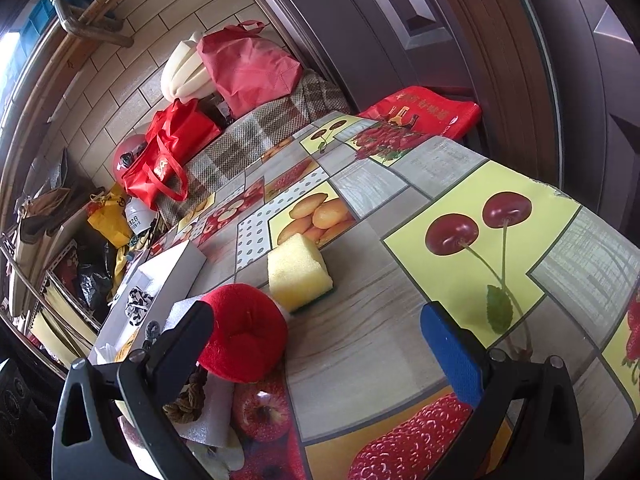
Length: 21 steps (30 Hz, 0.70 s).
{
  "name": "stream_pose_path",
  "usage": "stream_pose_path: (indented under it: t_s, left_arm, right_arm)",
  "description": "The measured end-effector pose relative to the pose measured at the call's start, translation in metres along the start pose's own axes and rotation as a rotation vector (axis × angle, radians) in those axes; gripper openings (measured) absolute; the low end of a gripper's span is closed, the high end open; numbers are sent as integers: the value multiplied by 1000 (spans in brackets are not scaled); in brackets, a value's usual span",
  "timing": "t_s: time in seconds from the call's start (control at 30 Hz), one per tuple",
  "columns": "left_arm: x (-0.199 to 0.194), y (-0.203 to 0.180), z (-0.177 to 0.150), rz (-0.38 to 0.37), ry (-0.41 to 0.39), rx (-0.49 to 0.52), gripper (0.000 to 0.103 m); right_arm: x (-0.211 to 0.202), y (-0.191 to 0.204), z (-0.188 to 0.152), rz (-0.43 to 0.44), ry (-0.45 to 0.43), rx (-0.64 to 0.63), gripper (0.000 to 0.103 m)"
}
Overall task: Organize soft objects
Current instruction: 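Grasp the pink plush toy with the left gripper while the right grasps the red plush ball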
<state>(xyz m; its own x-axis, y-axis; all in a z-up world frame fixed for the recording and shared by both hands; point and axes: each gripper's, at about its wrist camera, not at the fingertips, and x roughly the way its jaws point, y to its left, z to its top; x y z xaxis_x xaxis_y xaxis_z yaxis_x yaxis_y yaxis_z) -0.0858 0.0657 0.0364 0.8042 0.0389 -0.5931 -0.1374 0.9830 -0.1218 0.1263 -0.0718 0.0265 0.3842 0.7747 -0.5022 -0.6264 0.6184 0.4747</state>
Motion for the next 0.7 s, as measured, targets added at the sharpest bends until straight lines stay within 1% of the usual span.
stream_pose_path:
  t_s: [0.07,0.13,0.23,0.47,0.57,0.7]
  left_arm:
    - [-5,12,-2,11,1,-31,102]
    - [-8,15,-2,24,-1,-20,102]
    - [-10,12,-3,63,-8,-3,102]
    - [-35,31,-10,104,-88,-66,102]
    - [-35,37,-9,139,-68,-43,103]
    - [-18,36,-2,136,5,32,103]
  right_arm:
    - [1,-2,0,4,3,9,103]
    - [2,-4,0,12,13,17,103]
    - [1,-5,-1,17,15,21,103]
    - [1,-5,0,20,15,24,103]
    - [1,-6,0,21,17,24,103]
    - [1,-6,0,21,16,25,103]
